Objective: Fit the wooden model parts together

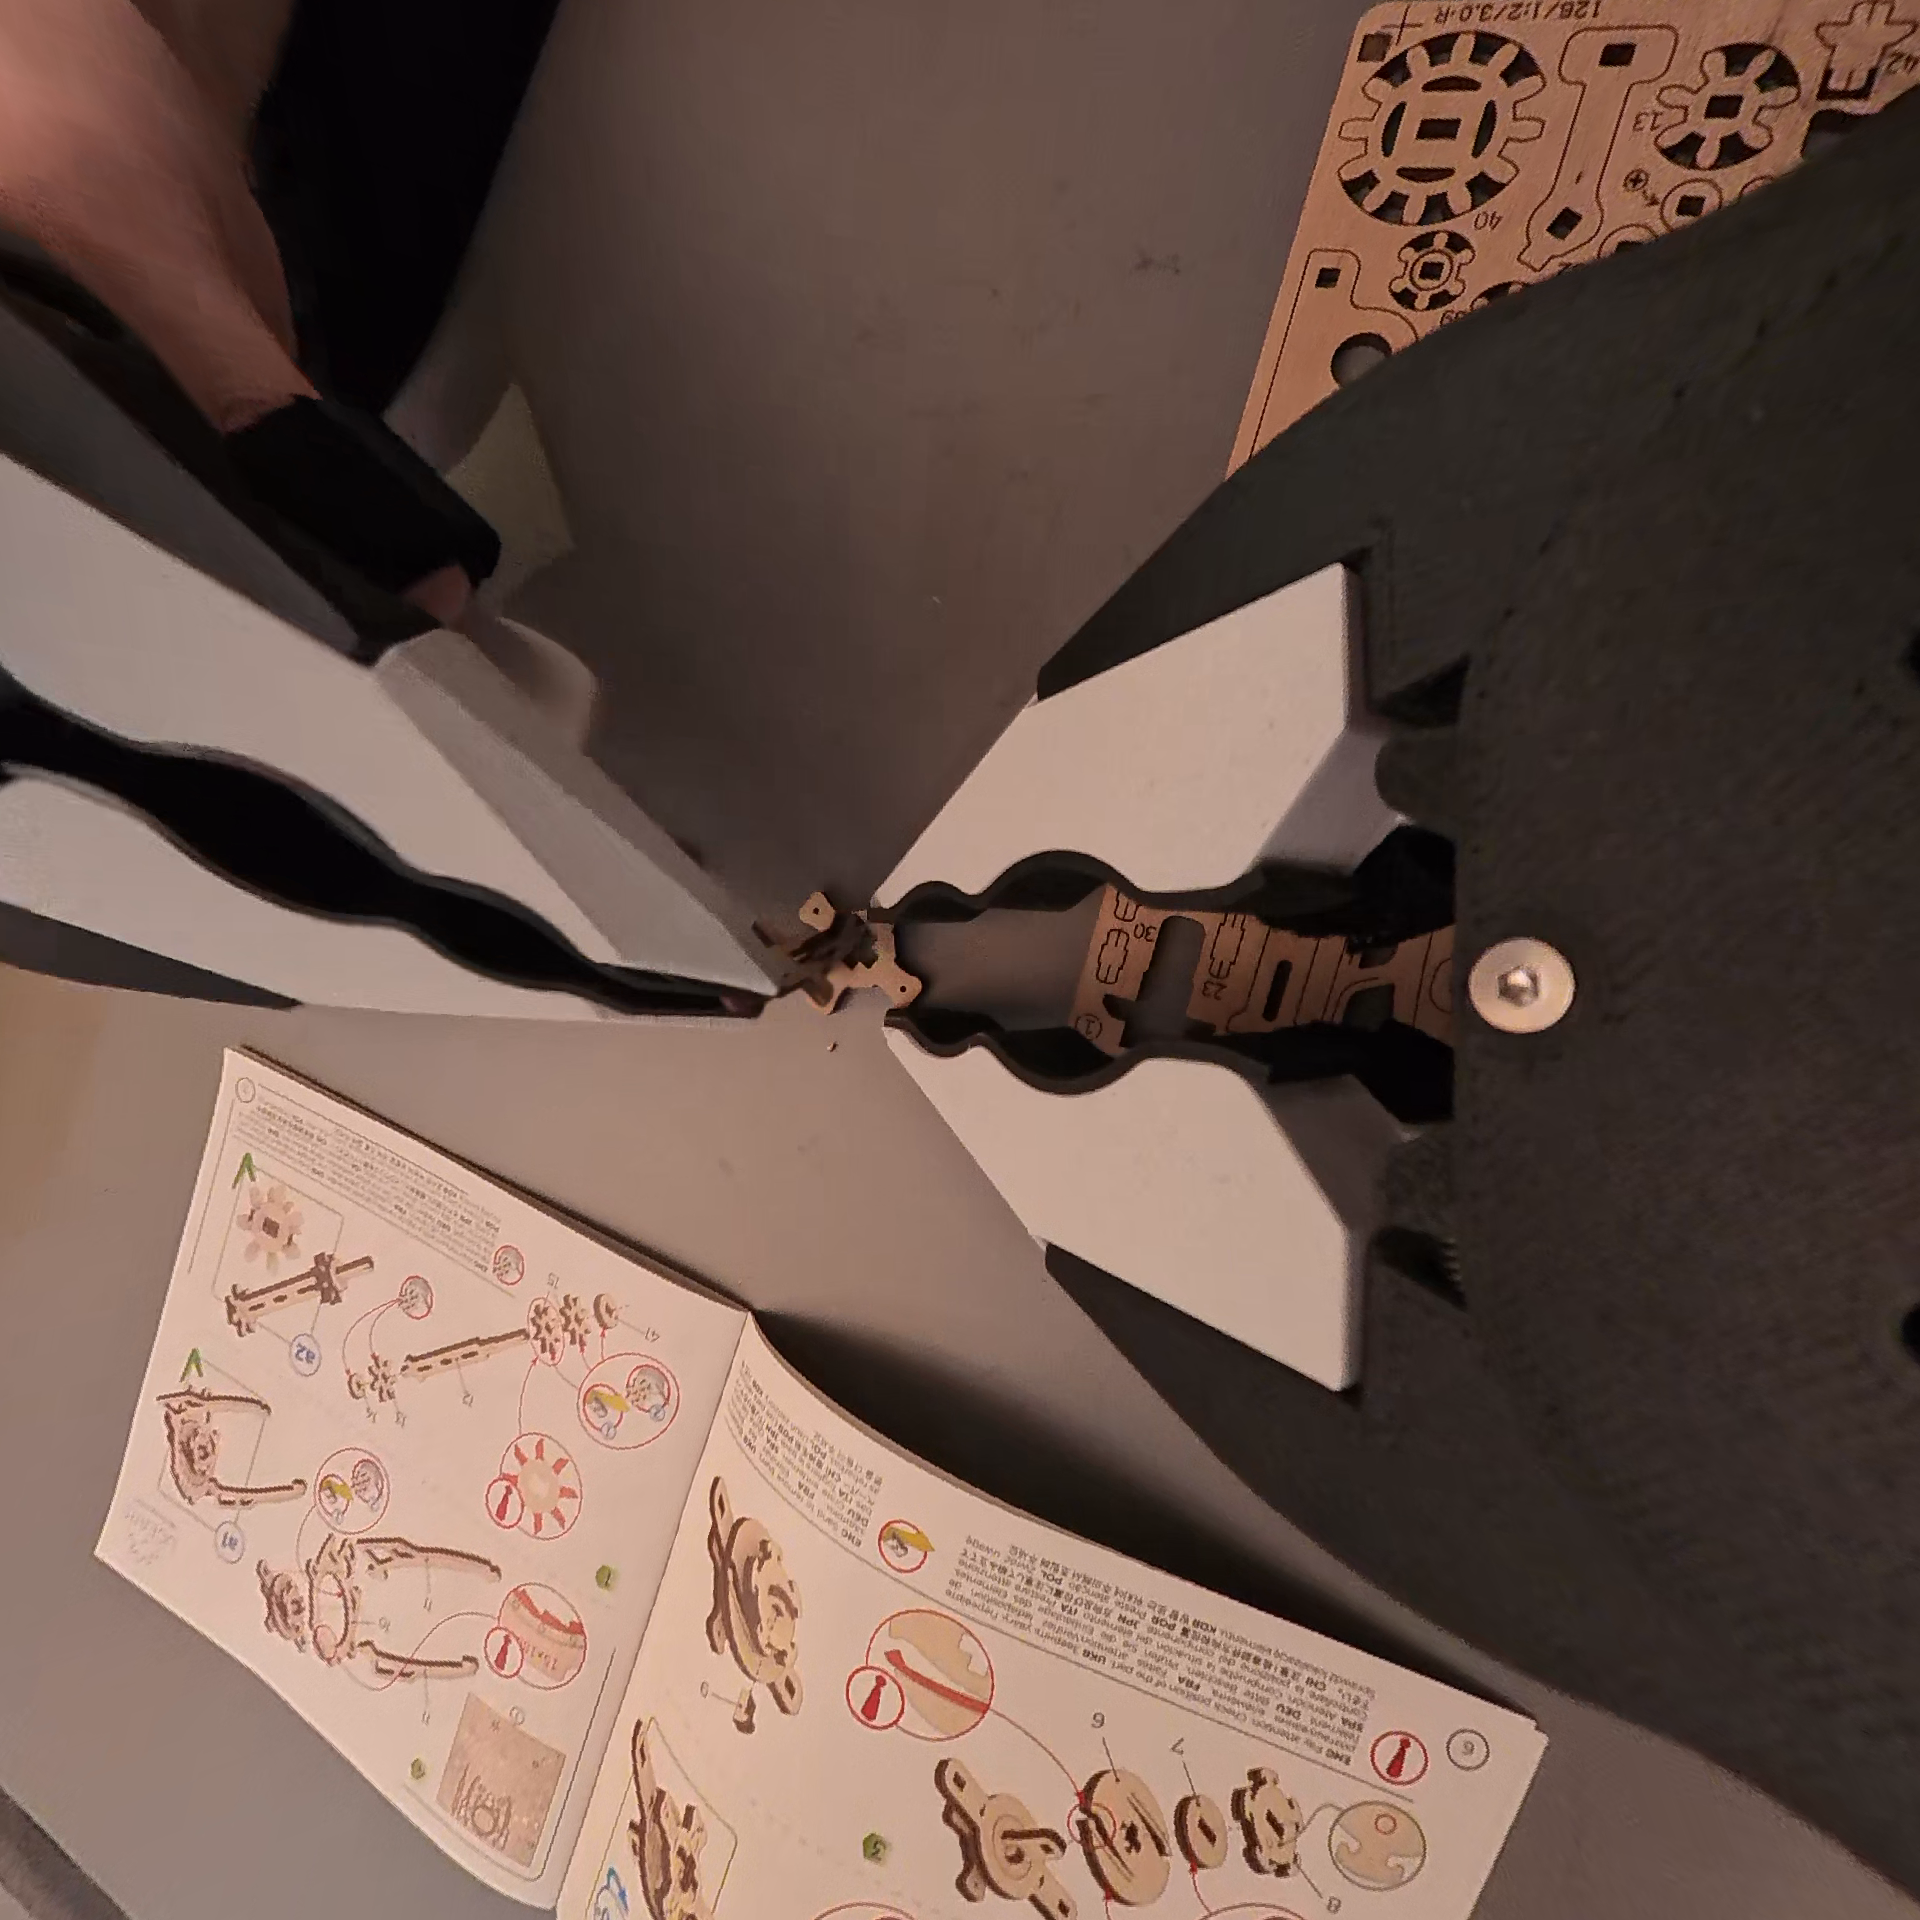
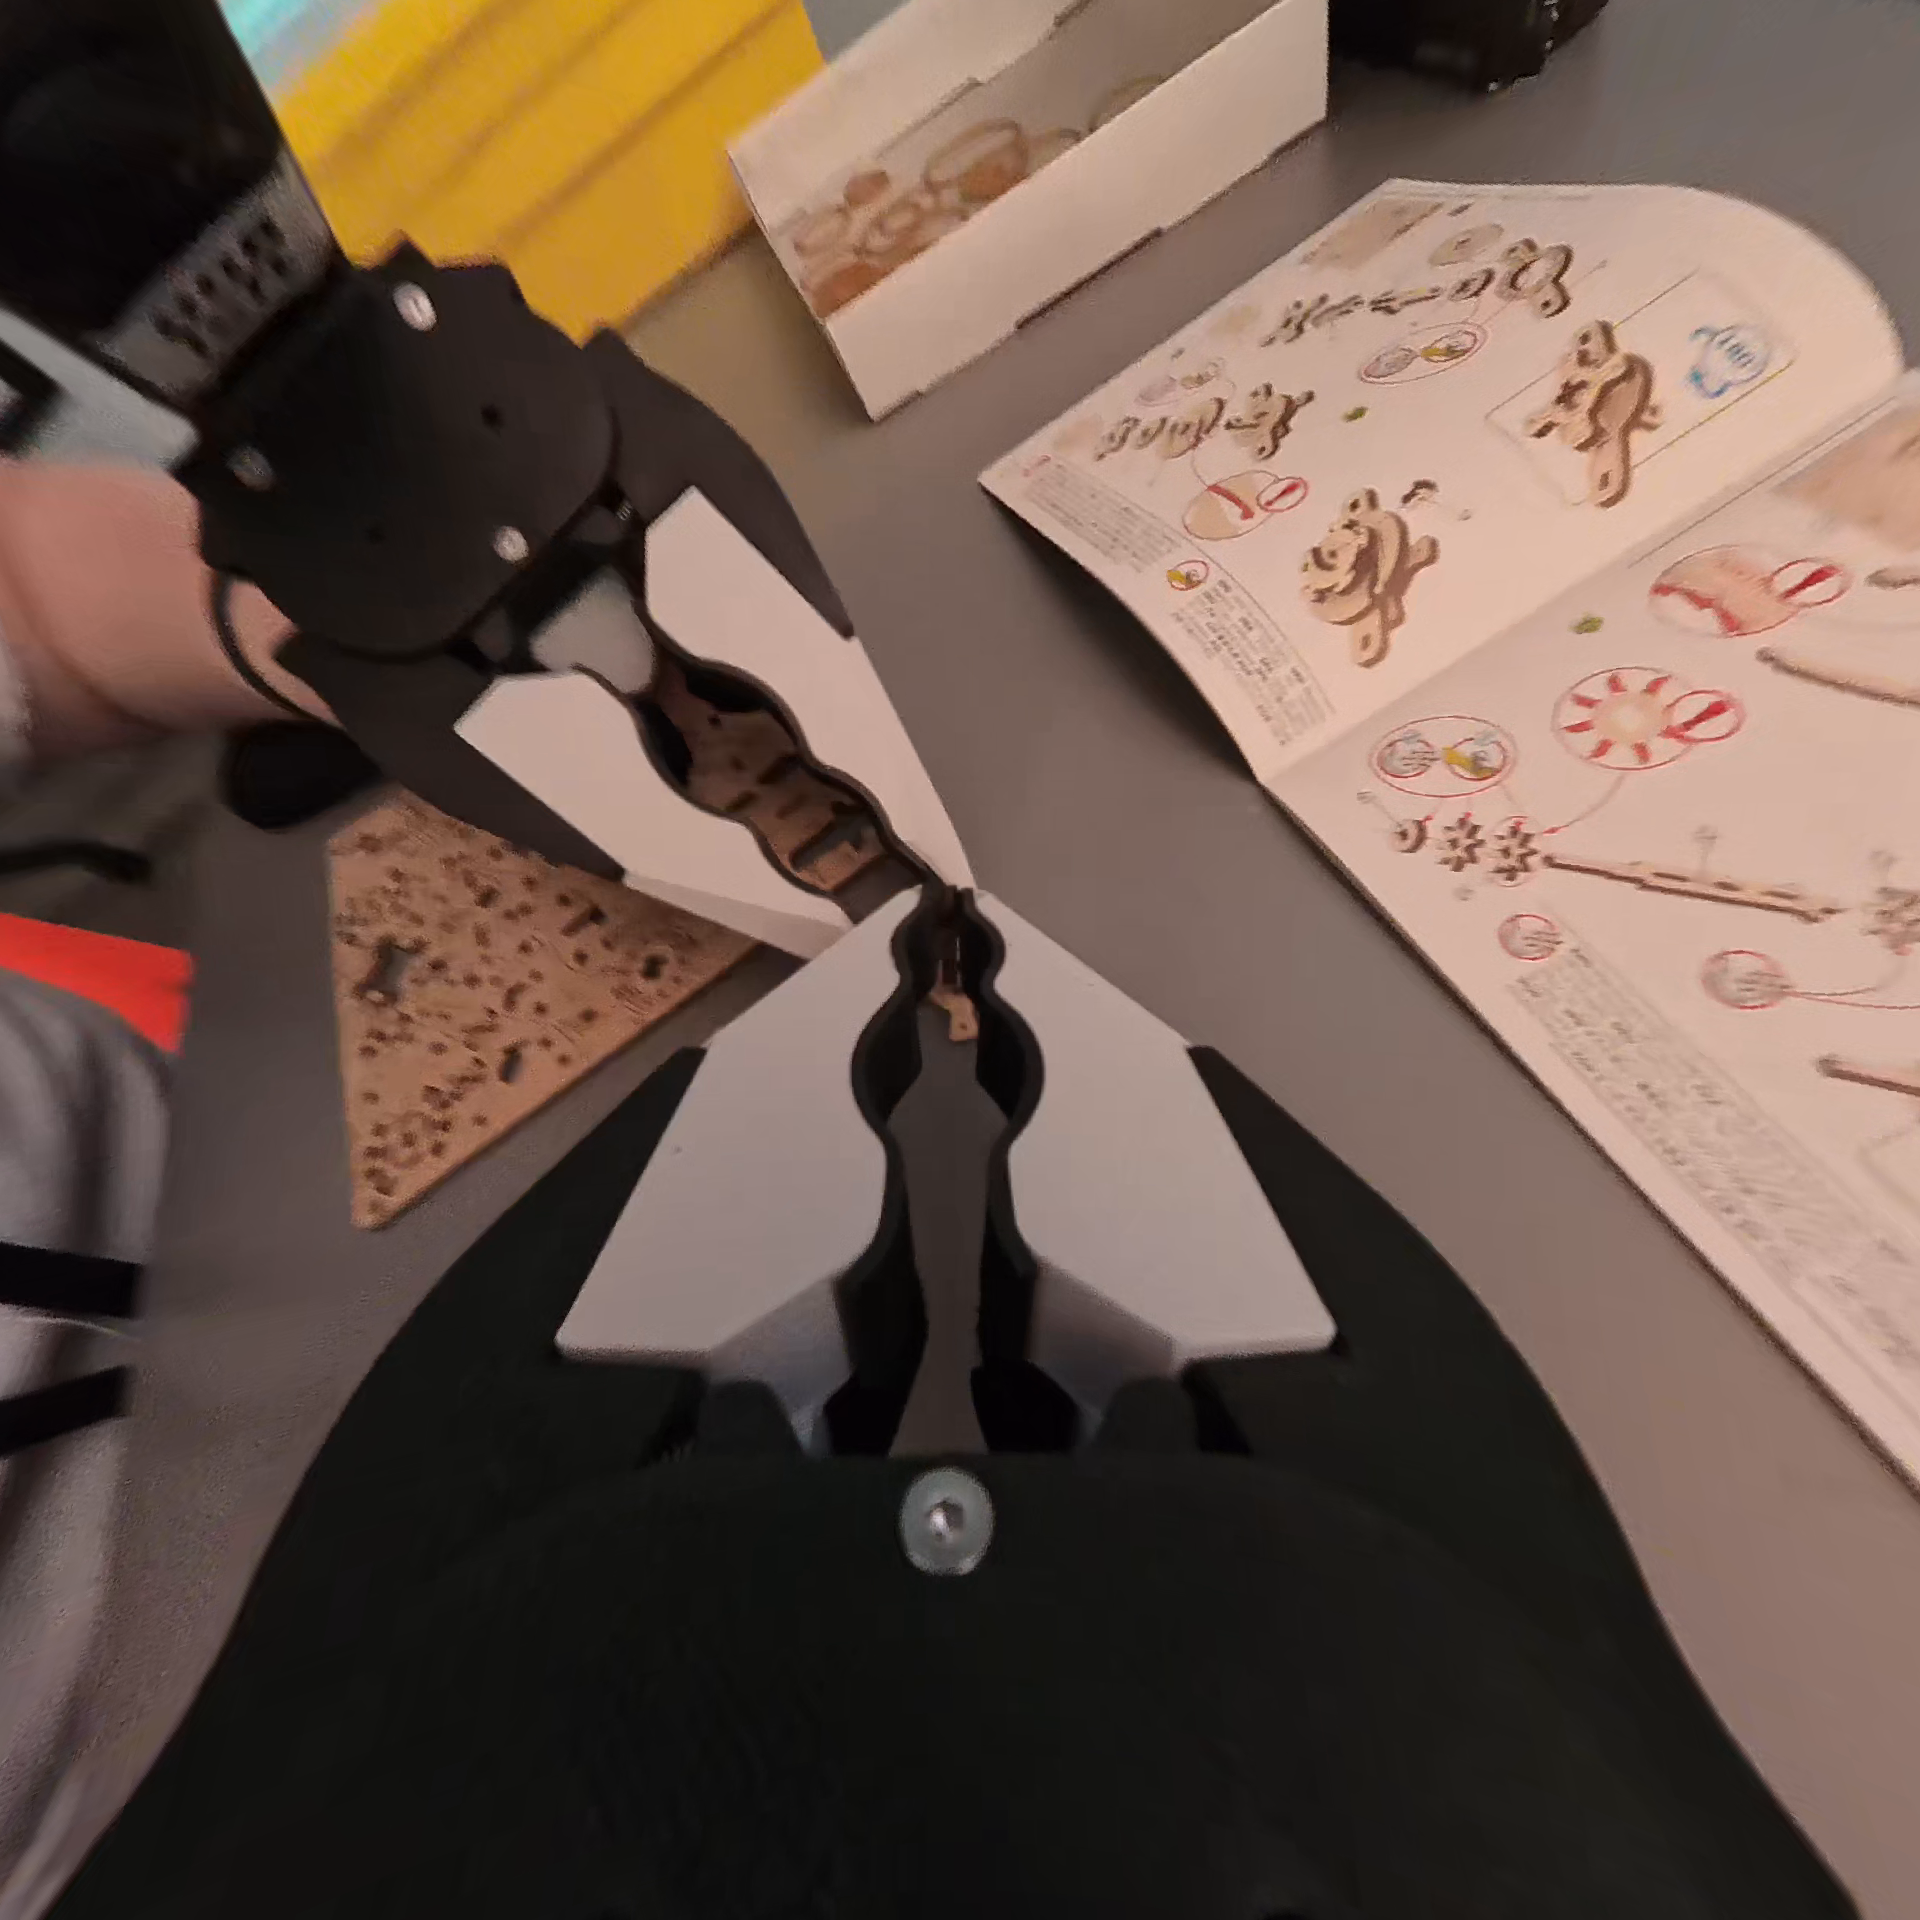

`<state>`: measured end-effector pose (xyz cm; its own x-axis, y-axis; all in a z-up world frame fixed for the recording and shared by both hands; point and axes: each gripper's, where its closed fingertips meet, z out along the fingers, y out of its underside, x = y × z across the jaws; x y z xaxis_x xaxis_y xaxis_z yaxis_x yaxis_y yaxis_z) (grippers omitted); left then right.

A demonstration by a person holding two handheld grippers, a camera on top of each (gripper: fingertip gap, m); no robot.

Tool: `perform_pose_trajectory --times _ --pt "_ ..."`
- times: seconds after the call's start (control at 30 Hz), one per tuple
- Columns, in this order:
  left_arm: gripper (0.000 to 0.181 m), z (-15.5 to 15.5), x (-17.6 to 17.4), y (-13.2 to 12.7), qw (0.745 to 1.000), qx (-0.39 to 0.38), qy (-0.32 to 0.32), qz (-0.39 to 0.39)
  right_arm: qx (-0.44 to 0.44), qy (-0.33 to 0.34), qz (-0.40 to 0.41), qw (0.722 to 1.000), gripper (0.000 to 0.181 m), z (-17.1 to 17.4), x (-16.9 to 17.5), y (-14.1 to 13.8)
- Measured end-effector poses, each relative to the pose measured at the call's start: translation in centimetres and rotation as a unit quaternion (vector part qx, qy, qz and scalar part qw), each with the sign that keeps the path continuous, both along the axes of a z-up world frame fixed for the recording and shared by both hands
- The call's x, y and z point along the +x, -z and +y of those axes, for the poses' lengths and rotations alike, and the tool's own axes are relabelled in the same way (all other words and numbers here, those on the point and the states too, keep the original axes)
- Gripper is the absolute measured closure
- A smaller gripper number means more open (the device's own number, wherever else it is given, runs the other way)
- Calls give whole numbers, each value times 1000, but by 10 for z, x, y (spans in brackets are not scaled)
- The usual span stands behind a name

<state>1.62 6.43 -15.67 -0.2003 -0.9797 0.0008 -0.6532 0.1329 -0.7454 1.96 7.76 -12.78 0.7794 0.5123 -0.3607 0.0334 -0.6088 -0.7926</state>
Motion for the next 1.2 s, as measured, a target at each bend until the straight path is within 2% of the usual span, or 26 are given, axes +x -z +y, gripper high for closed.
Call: perform_pose_trajectory --times 0.07,0.53,0.77,0.93,1.2 --pt "167 0 0 0 1000 1 1 -1 10 -11 -29 999 180 -2 -1 3" --pt "167 0 -1 -1 1000 1 5 -4 24 -39 -36 998 180 -5 -7 3" --pt "165 0 -1 -1 1000 -1 4 -5 77 -71 -122 987 180 -7 -14 5" --pt "165 -1 -2 -1 1000 3 10 -6 66 -72 -96 991 180 -8 -11 4" --pt "164 -1 -3 -1 1000 -1 13 -5 100 -107 -116 982 180 -12 -12 4"
